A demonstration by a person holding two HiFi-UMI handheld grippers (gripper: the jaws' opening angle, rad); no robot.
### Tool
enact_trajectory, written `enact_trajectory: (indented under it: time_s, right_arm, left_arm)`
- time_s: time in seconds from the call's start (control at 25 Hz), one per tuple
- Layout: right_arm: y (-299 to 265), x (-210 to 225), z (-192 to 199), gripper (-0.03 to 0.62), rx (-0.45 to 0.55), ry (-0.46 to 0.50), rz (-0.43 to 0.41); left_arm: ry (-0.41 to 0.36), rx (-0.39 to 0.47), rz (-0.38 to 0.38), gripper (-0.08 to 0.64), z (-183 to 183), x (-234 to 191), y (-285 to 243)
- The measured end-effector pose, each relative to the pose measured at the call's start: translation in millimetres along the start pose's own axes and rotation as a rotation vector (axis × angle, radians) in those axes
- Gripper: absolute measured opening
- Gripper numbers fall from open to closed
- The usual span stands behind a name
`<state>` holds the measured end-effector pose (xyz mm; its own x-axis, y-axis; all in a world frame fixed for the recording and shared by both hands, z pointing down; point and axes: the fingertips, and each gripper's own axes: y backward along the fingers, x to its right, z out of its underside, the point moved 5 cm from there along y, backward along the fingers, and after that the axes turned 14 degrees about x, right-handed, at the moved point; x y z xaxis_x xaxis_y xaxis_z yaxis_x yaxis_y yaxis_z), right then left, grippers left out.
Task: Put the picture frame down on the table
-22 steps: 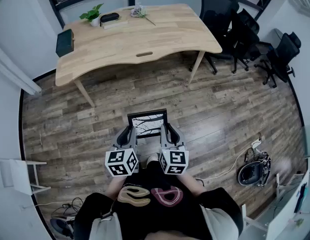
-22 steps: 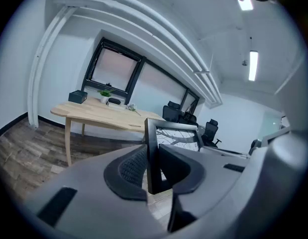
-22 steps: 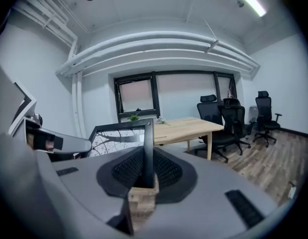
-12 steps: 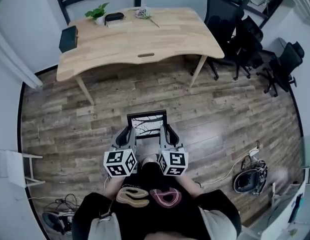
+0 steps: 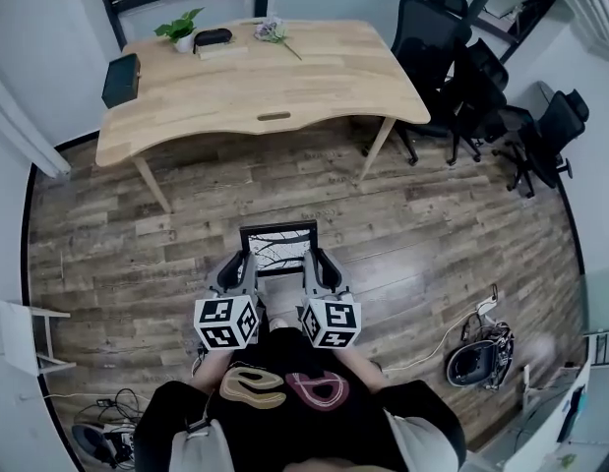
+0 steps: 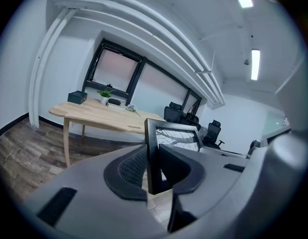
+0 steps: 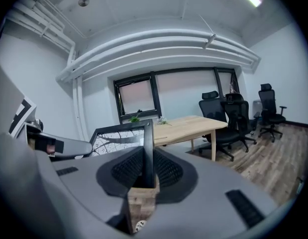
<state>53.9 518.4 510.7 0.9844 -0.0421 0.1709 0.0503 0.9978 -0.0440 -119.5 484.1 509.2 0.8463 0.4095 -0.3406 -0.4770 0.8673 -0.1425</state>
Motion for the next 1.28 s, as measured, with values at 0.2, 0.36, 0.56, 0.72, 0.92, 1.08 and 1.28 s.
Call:
enact_trajectory:
  time_s: [0.2, 0.36, 0.56, 0.72, 0.92, 1.08, 1.28]
  right_arm:
    - [-30, 7, -2, 0.077, -0.008, 0.02, 0.035]
    - [-64, 6, -5, 0.077, -0.023, 0.029, 0.054]
    - [-103, 5, -11, 0.077, -0.014, 0.037, 0.069]
    - [-138, -1, -16, 0.077, 0.016, 0.034, 0.077]
    - [-170, -16, -12, 0.077, 0.015, 0.031, 0.087]
    - [-196, -31, -9, 0.077, 0.023, 0.031, 0.094]
    - [-217, -48, -5, 0.077, 0.019, 0.037, 0.123]
  left_arm:
    - [-0.019, -0.011, 0.04, 0.081, -6, -10, -37]
    - [-0.006, -0.032, 0.057, 0.081, -16, -27, -70]
    - [-0.004, -0.035, 0.076, 0.081, -31, -45, -105]
    - [-0.024, -0.018, 0.093, 0.081, -49, -63, -133]
    - [-0.022, -0.024, 0.098, 0.081, -60, -89, -152]
    - [-0.022, -0.025, 0.108, 0.081, -69, -115, -169]
    - [-0.01, -0.04, 0.143, 0.081, -76, -143, -186]
